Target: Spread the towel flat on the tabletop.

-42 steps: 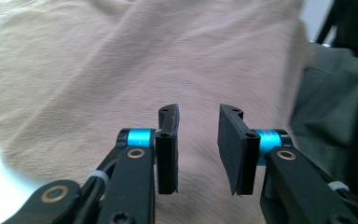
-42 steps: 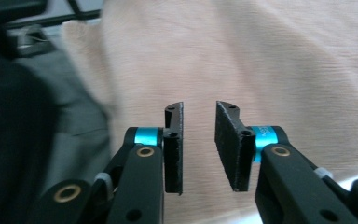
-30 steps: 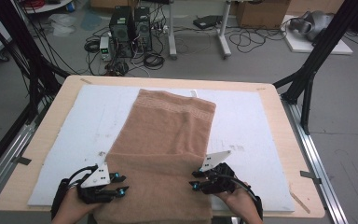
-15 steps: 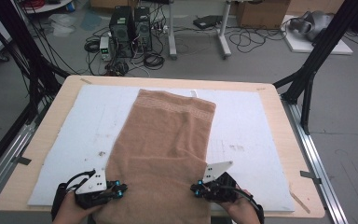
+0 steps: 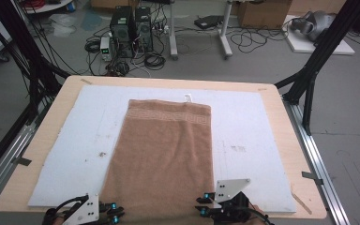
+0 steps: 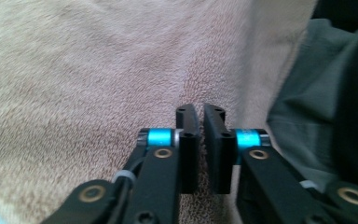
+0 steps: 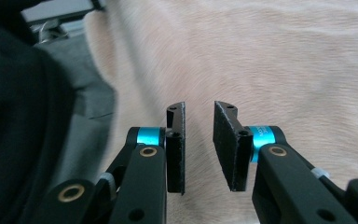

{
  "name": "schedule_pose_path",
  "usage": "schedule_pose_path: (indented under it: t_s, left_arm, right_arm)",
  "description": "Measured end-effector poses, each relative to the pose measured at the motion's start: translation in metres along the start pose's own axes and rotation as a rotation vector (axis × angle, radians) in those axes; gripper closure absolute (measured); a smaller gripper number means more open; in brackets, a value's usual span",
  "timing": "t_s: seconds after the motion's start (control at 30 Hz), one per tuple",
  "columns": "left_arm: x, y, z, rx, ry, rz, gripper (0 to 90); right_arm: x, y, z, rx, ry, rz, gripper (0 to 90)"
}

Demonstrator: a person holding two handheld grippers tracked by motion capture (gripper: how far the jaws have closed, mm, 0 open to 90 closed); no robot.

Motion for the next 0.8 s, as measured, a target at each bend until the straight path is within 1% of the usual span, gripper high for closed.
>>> schedule_pose_path:
  t_s: [0.03, 0.07, 0.13, 0.2, 0.23, 0.27, 0.3, 0.33, 0.37, 0.4, 0.43, 0.47, 0.5, 0.53, 0.57, 0.63, 0.67, 0.7, 0.73, 0.77, 0.8]
  left_arm:
    - [0.0, -0.005, 0.001, 0.008, 0.004, 0.01, 66.4]
    - [0.0, -0.011, 0.001, 0.014, 0.009, 0.022, 65.6]
    - [-0.001, -0.025, 0.001, 0.026, 0.012, 0.048, 64.5]
    - [-0.006, -0.037, -0.002, 0.028, -0.004, 0.064, 61.1]
    - [-0.009, -0.041, -0.003, 0.039, -0.004, 0.065, 58.8]
    - [-0.012, -0.044, -0.005, 0.043, -0.019, 0.062, 56.6]
    - [-0.016, -0.045, -0.008, 0.051, -0.036, 0.058, 54.7]
    - [-0.018, -0.045, -0.009, 0.044, -0.037, 0.052, 54.9]
    - [-0.018, -0.045, -0.009, 0.049, -0.03, 0.044, 57.2]
    - [-0.018, -0.043, -0.009, 0.047, -0.027, 0.028, 61.6]
    - [-0.018, -0.04, -0.008, 0.031, -0.02, 0.02, 70.9]
    - [-0.019, -0.038, -0.008, 0.014, -0.021, 0.02, 78.1]
    - [-0.018, -0.037, -0.008, 0.003, -0.025, 0.027, 81.8]
    - [-0.018, -0.037, -0.008, -0.005, -0.034, 0.033, 84.7]
    - [-0.017, -0.037, -0.008, -0.01, -0.04, 0.034, 85.7]
    - [-0.017, -0.036, -0.008, -0.008, -0.039, 0.032, 86.5]
    - [-0.016, -0.035, -0.008, 0.002, -0.033, 0.029, 86.7]
    - [-0.016, -0.033, -0.008, 0.002, -0.032, 0.024, 86.8]
    - [-0.014, -0.031, -0.009, -0.008, -0.039, 0.019, 86.8]
    - [-0.013, -0.029, -0.009, 0.006, -0.03, 0.013, 86.9]
    - [-0.012, -0.026, -0.01, 0.01, -0.028, 0.008, 86.8]
  right_arm:
    - [0.001, 0.006, -0.001, -0.009, -0.007, -0.02, 70.3]
    - [0.001, 0.012, -0.003, -0.017, -0.008, -0.035, 70.2]
    - [-0.001, 0.026, -0.008, -0.025, -0.032, -0.07, 67.5]
    - [-0.005, 0.036, -0.012, -0.048, -0.044, -0.078, 64.3]
    - [-0.008, 0.041, -0.015, -0.053, -0.051, -0.084, 63.7]
    - [-0.011, 0.044, -0.017, -0.058, -0.061, -0.078, 63.7]
    - [-0.014, 0.046, -0.02, -0.064, -0.074, -0.071, 63.7]
    - [-0.017, 0.048, -0.023, -0.061, -0.09, -0.07, 64.0]
    - [-0.021, 0.048, -0.026, -0.06, -0.108, -0.063, 66.0]
    - [-0.024, 0.047, -0.029, -0.051, -0.128, -0.054, 67.5]
    - [-0.025, 0.047, -0.029, -0.043, -0.118, -0.059, 70.9]
    - [-0.025, 0.048, -0.029, -0.045, -0.114, -0.061, 75.7]
    - [-0.024, 0.049, -0.029, -0.055, -0.114, -0.049, 79.3]
    - [-0.024, 0.05, -0.029, -0.055, -0.112, -0.045, 82.5]
    - [-0.023, 0.05, -0.029, -0.053, -0.112, -0.037, 84.4]
    - [-0.022, 0.052, -0.029, -0.049, -0.111, -0.022, 85.5]
    - [-0.022, 0.052, -0.029, -0.056, -0.112, -0.012, 85.6]
    - [-0.021, 0.053, -0.029, -0.056, -0.115, -0.014, 85.8]
    - [-0.021, 0.053, -0.03, -0.054, -0.116, -0.014, 86.0]
    - [-0.02, 0.053, -0.029, -0.05, -0.117, -0.015, 86.0]
    - [-0.019, 0.053, -0.029, -0.05, -0.112, -0.018, 85.5]
Point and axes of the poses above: each handheld gripper's, and its own axes: x roughly backward along the jaws, z roughly out of its top, y roughly to its right, the point moved 8 cm from there along -x, roughly forward along the jaws, and after that the axes turned 5 degrees about x, right-handed, at the moved point
